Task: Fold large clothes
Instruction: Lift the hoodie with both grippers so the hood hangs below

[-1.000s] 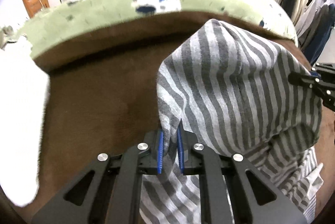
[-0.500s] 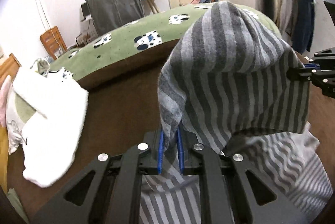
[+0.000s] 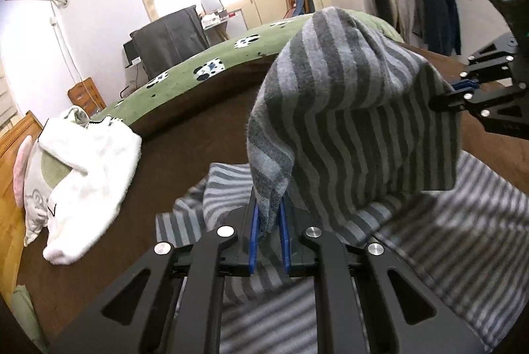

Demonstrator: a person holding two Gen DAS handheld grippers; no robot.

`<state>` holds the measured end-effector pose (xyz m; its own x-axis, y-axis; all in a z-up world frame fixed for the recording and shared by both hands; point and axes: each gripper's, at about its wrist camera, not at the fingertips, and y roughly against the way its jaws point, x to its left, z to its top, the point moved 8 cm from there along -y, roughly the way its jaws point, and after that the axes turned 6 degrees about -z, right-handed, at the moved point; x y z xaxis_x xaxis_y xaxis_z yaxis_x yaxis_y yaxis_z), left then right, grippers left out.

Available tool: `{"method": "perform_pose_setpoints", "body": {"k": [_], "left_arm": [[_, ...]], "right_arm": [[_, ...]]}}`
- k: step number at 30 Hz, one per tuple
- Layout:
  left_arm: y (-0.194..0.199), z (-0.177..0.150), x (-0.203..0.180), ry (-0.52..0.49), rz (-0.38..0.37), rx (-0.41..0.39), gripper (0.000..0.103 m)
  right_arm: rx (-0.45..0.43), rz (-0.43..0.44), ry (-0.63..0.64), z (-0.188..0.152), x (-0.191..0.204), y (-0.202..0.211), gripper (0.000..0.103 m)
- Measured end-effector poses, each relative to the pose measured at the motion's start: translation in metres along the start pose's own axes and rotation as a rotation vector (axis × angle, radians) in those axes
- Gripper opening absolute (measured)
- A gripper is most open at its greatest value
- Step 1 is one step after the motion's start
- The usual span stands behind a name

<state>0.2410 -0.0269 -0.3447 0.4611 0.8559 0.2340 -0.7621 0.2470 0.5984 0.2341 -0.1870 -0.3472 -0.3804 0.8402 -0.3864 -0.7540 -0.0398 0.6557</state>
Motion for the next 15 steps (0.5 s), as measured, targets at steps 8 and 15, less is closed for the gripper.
{"method": "perform_pose_setpoints", "body": {"k": [8, 15], "left_arm": [[0.002, -0.037, -0.020, -0.029, -0.042, 0.019, 0.018], [0.007, -0.035, -0.016, -0.017, -0.016, 0.020, 0.018]], "right_arm": [[-0.052, -0.077, 0.173, -0.028, 0.020, 0.008, 0.006], [-0.145, -0.131, 0.304, 0.000, 0.008, 0.014, 0.006]]}}
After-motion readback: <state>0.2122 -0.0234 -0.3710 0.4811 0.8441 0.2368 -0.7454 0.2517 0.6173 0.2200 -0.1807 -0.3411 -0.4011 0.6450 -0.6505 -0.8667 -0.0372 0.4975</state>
